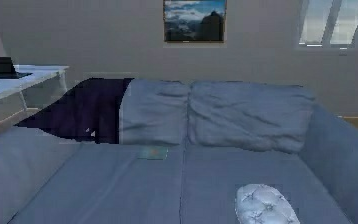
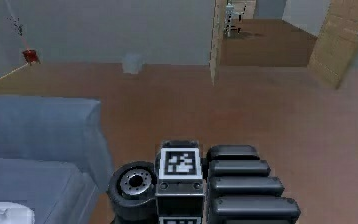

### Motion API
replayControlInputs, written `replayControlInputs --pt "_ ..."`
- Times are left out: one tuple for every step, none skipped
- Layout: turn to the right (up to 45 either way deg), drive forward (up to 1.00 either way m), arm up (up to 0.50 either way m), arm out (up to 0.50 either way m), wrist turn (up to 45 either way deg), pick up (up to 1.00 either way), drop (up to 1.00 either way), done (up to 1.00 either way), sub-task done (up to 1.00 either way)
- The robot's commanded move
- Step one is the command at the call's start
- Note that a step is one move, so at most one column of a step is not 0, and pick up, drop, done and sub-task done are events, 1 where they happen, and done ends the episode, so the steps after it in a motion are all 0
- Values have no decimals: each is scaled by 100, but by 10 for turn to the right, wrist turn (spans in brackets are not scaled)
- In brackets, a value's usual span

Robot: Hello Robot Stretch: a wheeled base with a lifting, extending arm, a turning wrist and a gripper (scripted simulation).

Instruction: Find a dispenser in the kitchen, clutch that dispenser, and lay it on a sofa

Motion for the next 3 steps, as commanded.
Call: replayControlInputs --pt "-270 0 0 0 0 0 0 0 0" --pt "450 0 0 0 0 0 0 0 0" --pt "120 0 0 0 0 0 0 0 0"
